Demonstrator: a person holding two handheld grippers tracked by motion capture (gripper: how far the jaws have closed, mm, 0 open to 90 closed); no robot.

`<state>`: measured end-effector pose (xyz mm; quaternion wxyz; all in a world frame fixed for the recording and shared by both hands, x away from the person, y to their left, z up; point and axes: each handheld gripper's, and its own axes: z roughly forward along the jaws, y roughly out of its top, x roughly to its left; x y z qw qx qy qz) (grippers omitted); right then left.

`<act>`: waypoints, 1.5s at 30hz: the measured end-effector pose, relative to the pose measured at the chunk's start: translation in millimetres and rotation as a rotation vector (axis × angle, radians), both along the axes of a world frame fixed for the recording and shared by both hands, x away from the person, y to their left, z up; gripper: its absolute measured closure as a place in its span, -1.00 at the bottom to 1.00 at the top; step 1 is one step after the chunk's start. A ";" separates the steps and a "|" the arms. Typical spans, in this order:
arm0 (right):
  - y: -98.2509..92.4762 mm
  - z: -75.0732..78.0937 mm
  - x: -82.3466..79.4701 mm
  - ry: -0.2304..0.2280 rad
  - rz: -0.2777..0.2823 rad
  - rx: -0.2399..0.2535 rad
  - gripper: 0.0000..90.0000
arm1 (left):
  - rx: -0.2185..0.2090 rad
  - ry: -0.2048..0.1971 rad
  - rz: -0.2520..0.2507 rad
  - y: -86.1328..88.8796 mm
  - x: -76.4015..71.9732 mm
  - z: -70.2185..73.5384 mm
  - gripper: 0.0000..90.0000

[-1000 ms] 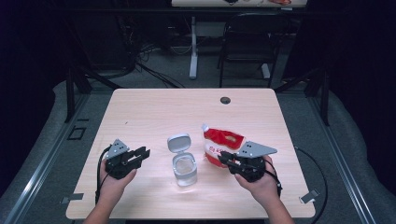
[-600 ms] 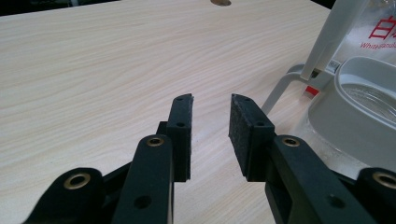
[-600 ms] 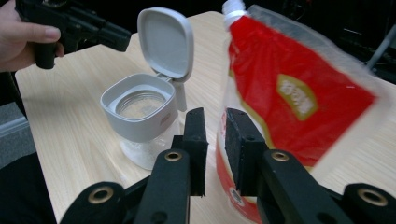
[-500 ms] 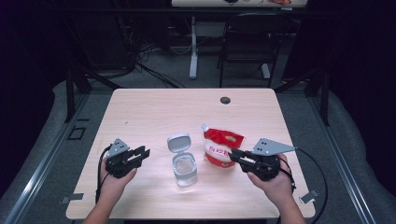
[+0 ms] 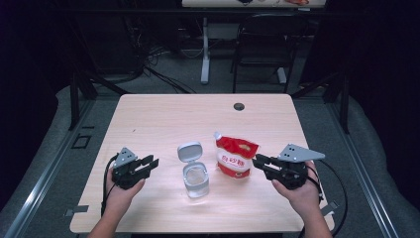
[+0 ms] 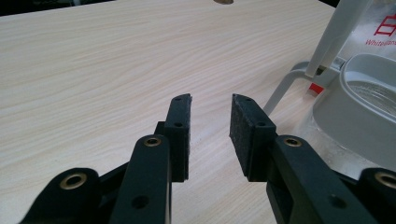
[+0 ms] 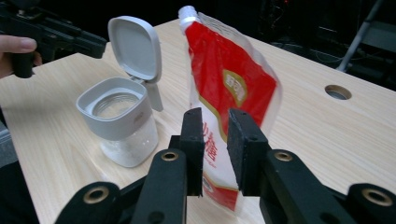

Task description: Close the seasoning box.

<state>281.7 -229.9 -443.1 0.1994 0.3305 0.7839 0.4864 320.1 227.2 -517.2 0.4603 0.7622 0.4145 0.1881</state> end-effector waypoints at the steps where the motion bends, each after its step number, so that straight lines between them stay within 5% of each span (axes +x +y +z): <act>1: -0.5 -0.4 0.3 0.000 -0.003 0.005 0.68 | 0.000 -0.001 -0.001 0.0 0.0 0.1 0.54; 11: -9.0 -6.0 6.0 0.009 -0.043 0.005 0.65 | 0.004 0.000 -0.005 0.2 -1.5 0.3 0.54; 17: -9.0 -10.8 13.3 0.005 -0.078 0.017 0.39 | 0.004 0.000 0.004 3.0 -5.4 0.2 0.54; 31: -3.8 -18.8 32.3 -0.011 -0.102 0.041 0.22 | 0.003 0.008 0.031 11.2 -14.9 -1.0 0.54; 38: 4.6 -22.9 40.2 0.006 -0.080 0.038 0.24 | 0.000 0.007 0.044 15.1 -17.8 -0.8 0.55; 45: 10.5 -26.8 43.4 0.017 -0.053 0.040 0.47 | -0.009 0.008 0.051 16.9 -18.5 -0.7 0.56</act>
